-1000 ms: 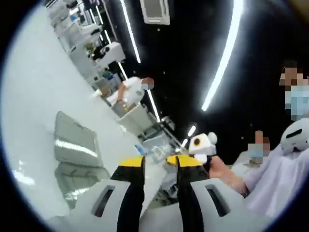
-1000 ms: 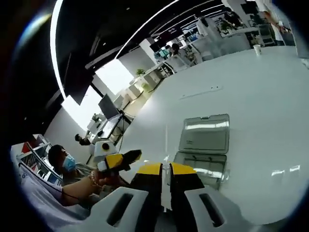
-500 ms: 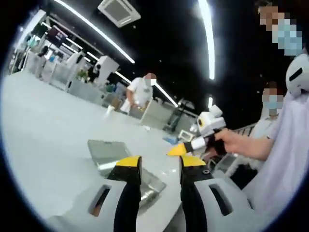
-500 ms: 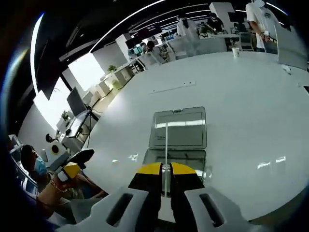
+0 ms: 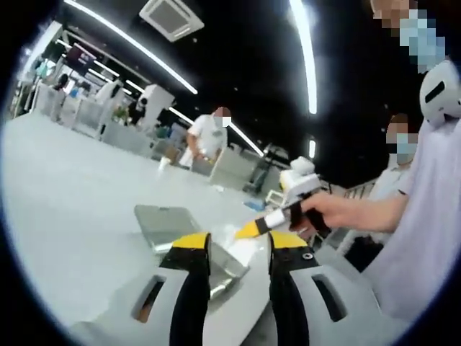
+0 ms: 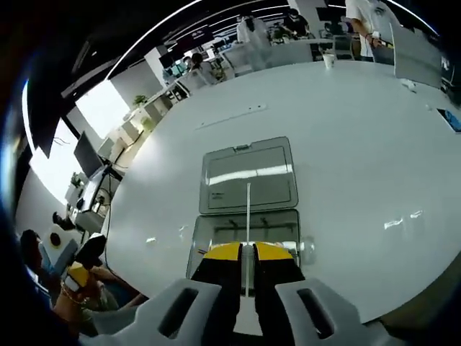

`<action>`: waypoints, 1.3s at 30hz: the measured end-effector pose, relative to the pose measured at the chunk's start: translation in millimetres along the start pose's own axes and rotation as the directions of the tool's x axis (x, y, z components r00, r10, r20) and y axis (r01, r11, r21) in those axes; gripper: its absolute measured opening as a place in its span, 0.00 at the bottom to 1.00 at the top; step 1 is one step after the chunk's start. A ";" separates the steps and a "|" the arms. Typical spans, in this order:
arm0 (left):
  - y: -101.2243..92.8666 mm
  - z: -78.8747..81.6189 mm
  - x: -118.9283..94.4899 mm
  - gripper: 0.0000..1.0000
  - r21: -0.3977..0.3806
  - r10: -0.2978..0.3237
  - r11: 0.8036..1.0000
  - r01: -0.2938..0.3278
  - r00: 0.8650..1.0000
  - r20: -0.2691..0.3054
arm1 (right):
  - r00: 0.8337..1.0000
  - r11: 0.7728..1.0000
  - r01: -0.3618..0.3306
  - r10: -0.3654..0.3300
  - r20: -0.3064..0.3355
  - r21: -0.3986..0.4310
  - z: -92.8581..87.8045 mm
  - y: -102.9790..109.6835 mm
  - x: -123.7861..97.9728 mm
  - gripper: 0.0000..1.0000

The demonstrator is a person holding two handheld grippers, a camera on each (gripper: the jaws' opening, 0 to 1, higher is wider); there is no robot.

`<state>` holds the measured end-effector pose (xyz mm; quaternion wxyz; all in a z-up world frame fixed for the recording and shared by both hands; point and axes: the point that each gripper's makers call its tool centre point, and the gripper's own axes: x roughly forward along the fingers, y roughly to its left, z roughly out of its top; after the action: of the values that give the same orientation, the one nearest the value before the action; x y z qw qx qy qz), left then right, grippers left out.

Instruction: Insert the divider into the dual guide fixture by aligning both edges with the guide slots and pushing it downward to the bottom, including one-sided entry, uneven engagement, binding, and posture correction.

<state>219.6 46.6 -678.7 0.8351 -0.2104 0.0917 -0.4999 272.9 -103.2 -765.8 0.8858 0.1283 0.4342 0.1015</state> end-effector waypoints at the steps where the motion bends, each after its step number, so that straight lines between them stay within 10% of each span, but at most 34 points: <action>1: 0.5 -0.2 -0.2 0.29 0.001 -0.001 1.000 0.001 1.000 0.000 | 1.000 1.000 0.001 -0.001 -0.003 0.003 -0.2 -0.1 1.1 0.00; 39: 35.9 -29.3 -19.3 0.31 0.156 0.090 0.985 -0.075 0.992 -0.091 | 0.995 0.995 0.096 -0.097 -0.034 -0.035 -16.2 -9.3 20.1 0.00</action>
<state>228.1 70.6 -722.0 0.8632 -0.1173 0.1026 -0.4801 272.8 -103.9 -793.2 0.8838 0.0903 0.4541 0.0680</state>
